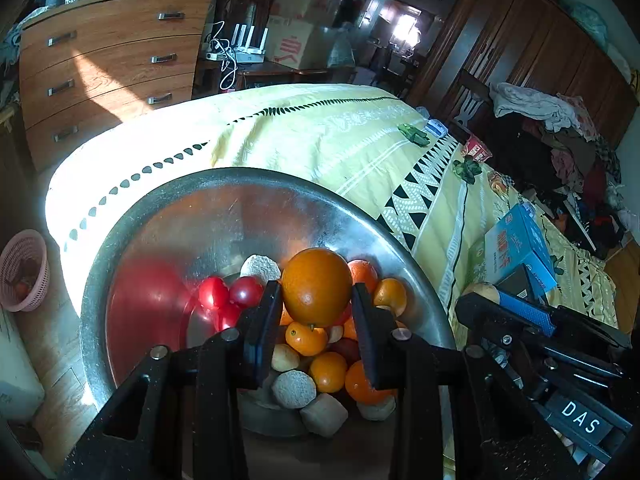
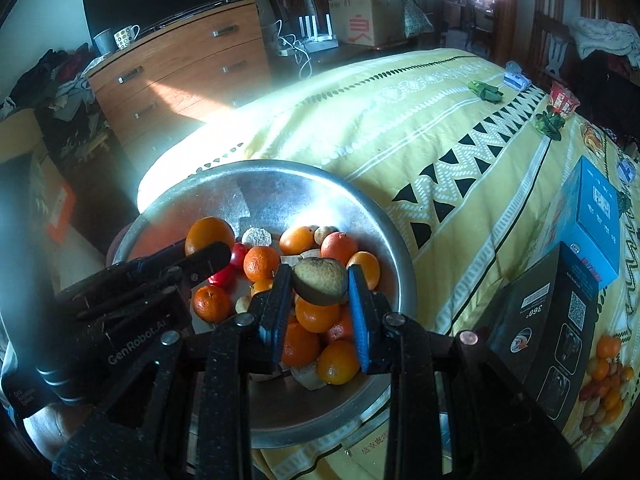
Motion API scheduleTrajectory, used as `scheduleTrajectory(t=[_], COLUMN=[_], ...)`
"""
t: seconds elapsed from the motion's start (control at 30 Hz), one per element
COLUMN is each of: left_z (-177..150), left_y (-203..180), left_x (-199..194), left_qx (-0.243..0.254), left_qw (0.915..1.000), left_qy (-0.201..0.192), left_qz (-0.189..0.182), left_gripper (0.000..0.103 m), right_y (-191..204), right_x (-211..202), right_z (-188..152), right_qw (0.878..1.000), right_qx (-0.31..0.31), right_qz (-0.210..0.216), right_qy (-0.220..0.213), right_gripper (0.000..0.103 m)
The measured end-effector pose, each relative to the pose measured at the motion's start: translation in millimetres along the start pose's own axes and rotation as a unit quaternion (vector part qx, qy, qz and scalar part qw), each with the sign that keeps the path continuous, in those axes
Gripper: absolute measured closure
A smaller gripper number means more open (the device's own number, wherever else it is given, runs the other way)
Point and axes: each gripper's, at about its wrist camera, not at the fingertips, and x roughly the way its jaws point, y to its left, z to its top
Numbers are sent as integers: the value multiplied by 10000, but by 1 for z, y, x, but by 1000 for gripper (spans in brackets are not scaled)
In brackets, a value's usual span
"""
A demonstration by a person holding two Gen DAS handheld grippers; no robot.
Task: Organize fruits
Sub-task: 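Carry the orange and kiwi in both grippers over the steel bowl, then open the left gripper to drop the orange while the right gripper releases the kiwi into the bowl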
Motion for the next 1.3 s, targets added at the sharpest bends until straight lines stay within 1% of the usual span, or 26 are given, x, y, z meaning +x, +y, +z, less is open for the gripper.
scheduleTrajectory(t=[0.4,0.7,1.13,1.17,1.23,1.27,1.3], left_z=[0,-5,-9,-9,-8,-7,-6], left_y=[0,2,2,2,2,3,3], left_x=[2,6,14,14,12,10,9], left_qx=[11,26,-28,-28,-40,-51,-59], left_qw=[10000,9999,9994,9995,9995,9996,9996], left_qy=[19,112,278,272,231,182,154], left_qz=[13,66,180,175,213,221,240], left_gripper=[67,67,67,65,49,46,41], right_y=[-1,2,-4,-4,-5,-6,-6], right_x=[4,10,19,20,20,20,20], right_z=[-2,-8,-13,-13,-12,-12,-12], right_qw=[10000,9998,9992,9992,9991,9990,9990], right_qx=[45,30,149,154,184,191,200], right_qz=[42,115,151,150,161,164,166], right_qy=[43,152,336,339,358,366,366], right_gripper=[75,75,74,74,74,74,73])
